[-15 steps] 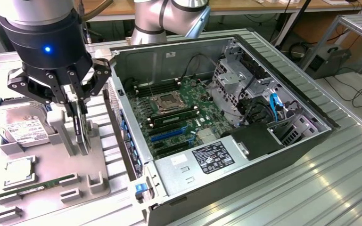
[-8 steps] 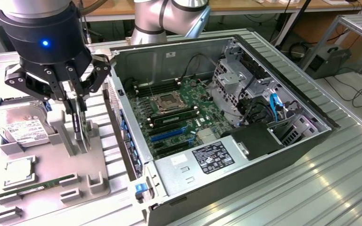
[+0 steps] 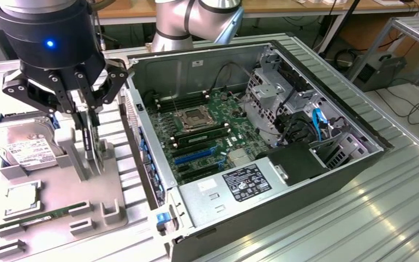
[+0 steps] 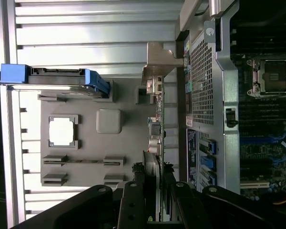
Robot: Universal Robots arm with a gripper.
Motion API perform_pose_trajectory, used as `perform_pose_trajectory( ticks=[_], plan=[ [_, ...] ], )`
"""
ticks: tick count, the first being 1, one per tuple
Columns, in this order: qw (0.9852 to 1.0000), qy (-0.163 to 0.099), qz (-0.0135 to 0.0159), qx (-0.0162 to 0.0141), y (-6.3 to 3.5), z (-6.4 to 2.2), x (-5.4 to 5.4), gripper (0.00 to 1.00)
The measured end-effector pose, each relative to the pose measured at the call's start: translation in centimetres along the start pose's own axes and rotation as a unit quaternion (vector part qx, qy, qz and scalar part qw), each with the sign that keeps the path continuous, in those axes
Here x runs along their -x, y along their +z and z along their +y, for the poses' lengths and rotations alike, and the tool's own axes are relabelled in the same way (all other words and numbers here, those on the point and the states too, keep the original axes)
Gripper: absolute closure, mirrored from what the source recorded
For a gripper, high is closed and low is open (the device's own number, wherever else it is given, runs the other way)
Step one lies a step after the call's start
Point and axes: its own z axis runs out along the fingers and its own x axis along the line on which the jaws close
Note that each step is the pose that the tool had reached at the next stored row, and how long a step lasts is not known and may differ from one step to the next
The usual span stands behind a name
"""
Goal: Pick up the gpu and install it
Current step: 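Pick up the gpu and move the gpu toward the slot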
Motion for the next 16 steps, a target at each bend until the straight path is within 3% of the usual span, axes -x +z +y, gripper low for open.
perform_pose_trajectory(
  ticks=[16],
  plan=[
    [1.0000,0.000,0.0000,0.0000,-1.26,0.06,0.0,0.74]
  ],
)
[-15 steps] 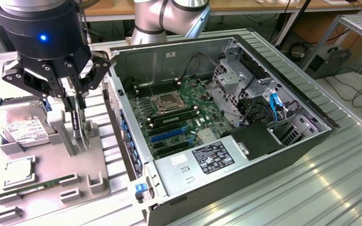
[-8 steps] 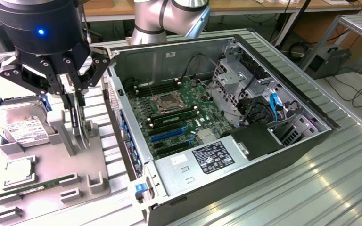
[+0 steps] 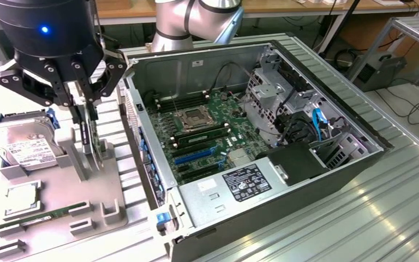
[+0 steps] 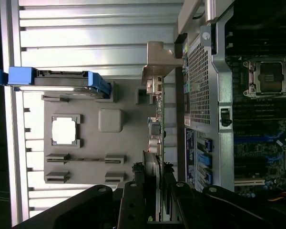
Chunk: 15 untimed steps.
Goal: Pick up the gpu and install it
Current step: 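Pick up the gpu and move the gpu toward the slot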
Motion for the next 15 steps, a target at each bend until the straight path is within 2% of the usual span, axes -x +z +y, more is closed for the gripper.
perform_pose_trajectory(
  ticks=[15],
  plan=[
    [1.0000,0.000,0.0000,0.0000,-0.72,0.03,0.02,0.74]
  ],
)
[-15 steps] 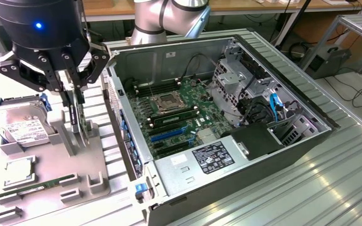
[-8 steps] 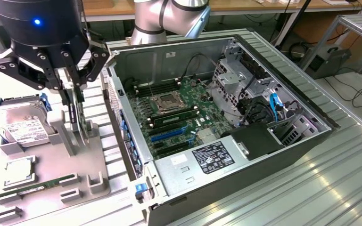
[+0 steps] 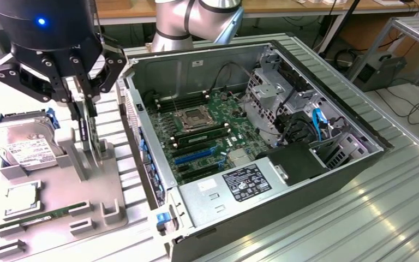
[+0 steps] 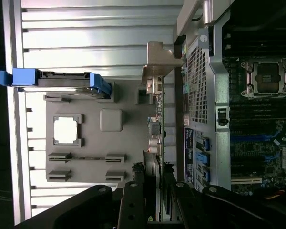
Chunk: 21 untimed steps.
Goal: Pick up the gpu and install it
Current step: 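Pick up the gpu and move the gpu toward the slot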
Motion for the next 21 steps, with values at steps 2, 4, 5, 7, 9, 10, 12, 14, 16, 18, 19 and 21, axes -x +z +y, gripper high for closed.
perform_pose_trajectory(
  ticks=[2,4,5,7,9,10,12,14,16,18,19,21],
  plan=[
    [1.0000,0.000,0.0000,0.0000,-0.20,0.01,0.0,0.74],
    [1.0000,0.000,0.0000,0.0000,-0.30,0.01,0.0,0.74],
    [1.0000,0.000,0.0000,0.0000,-0.38,0.02,0.0,0.74],
    [1.0000,0.000,0.0000,0.0000,-0.47,0.02,0.0,0.74],
    [1.0000,0.000,0.0000,0.0000,-0.59,0.03,0.0,0.74],
    [1.0000,0.000,0.0000,0.0000,-0.67,0.03,0.0,0.74],
    [1.0000,0.000,0.0000,0.0000,-0.80,0.04,0.0,0.74],
    [1.0000,0.000,0.0000,0.0000,-0.90,0.04,0.0,0.74],
    [1.0000,0.000,0.0000,0.0000,-1.00,0.05,0.0,0.74],
    [1.0000,0.000,0.0000,0.0000,-1.10,0.05,0.0,0.74],
    [1.0000,0.000,0.0000,0.0000,-1.14,0.05,0.0,0.74],
    [1.0000,0.000,0.0000,0.0000,-1.25,0.06,0.0,0.74]
  ],
)
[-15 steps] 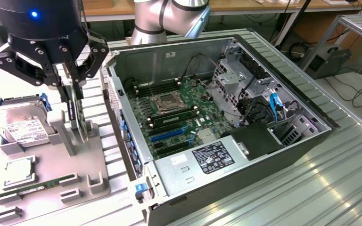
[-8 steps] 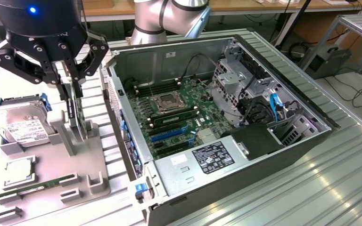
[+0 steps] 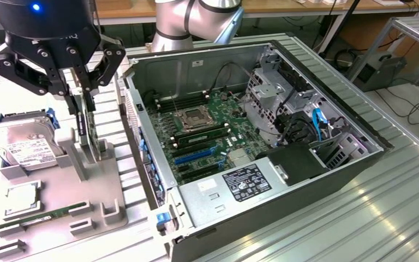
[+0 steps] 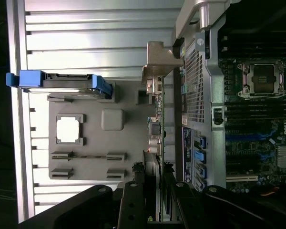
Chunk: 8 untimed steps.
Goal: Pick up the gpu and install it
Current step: 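Pick up the gpu and move the gpu toward the slot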
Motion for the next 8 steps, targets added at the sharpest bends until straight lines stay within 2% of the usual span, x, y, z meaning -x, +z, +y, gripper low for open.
perform_pose_trajectory(
  ticks=[8],
  plan=[
    [1.0000,0.000,0.0000,0.0000,-0.46,0.02,0.01,0.74]
  ],
)
